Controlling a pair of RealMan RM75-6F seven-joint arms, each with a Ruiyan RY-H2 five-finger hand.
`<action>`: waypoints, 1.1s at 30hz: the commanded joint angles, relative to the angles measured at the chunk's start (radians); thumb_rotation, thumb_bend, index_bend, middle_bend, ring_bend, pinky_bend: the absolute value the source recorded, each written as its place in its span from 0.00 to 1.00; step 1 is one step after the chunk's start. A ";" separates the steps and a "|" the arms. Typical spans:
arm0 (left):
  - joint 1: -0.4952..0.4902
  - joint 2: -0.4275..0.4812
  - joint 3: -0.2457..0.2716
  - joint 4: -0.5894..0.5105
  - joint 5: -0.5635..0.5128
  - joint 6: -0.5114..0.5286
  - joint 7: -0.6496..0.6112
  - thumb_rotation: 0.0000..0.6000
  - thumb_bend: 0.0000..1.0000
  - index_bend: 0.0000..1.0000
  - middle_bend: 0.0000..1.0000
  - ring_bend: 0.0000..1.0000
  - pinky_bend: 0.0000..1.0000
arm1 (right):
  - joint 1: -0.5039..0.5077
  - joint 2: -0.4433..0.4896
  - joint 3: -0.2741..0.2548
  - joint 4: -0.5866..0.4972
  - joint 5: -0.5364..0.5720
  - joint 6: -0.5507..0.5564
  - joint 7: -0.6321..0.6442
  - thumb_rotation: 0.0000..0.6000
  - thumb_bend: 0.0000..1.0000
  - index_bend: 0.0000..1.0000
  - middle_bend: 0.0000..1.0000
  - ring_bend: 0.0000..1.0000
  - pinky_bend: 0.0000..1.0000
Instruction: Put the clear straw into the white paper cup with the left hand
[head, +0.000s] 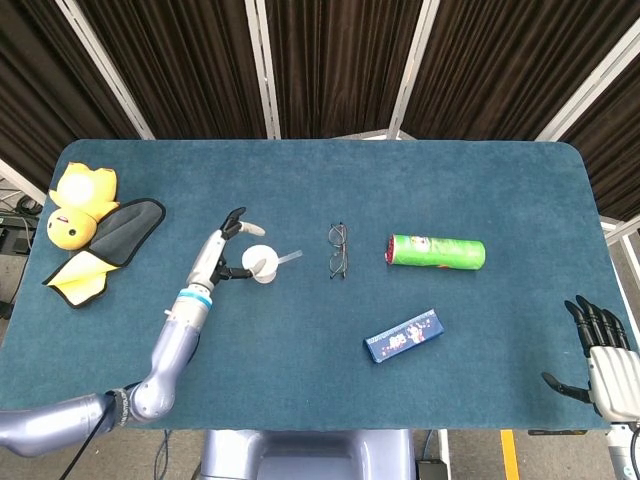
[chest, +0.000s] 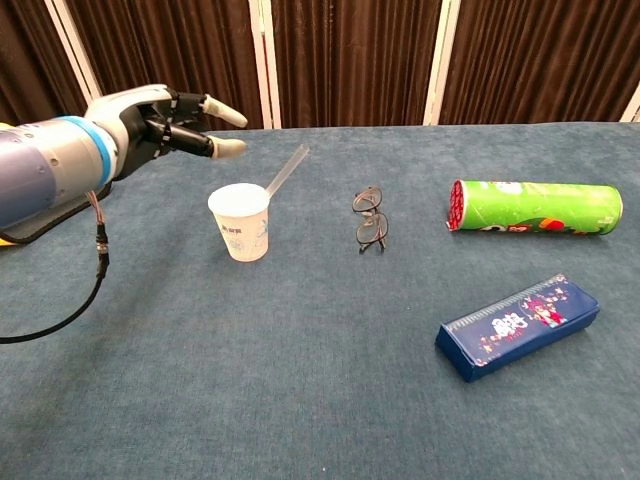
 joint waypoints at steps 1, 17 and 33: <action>0.034 0.065 0.072 -0.040 0.109 0.042 0.059 1.00 0.32 0.23 0.00 0.00 0.00 | 0.000 0.000 0.000 0.000 0.000 0.000 -0.001 1.00 0.09 0.00 0.00 0.00 0.00; 0.215 0.332 0.472 -0.171 0.425 0.282 0.501 1.00 0.27 0.08 0.00 0.00 0.00 | -0.012 -0.010 -0.003 0.006 -0.008 0.023 -0.012 1.00 0.08 0.00 0.00 0.00 0.00; 0.325 0.370 0.561 -0.101 0.617 0.400 0.436 1.00 0.26 0.05 0.00 0.00 0.00 | -0.017 -0.012 -0.008 0.015 -0.022 0.033 -0.007 1.00 0.08 0.00 0.00 0.00 0.00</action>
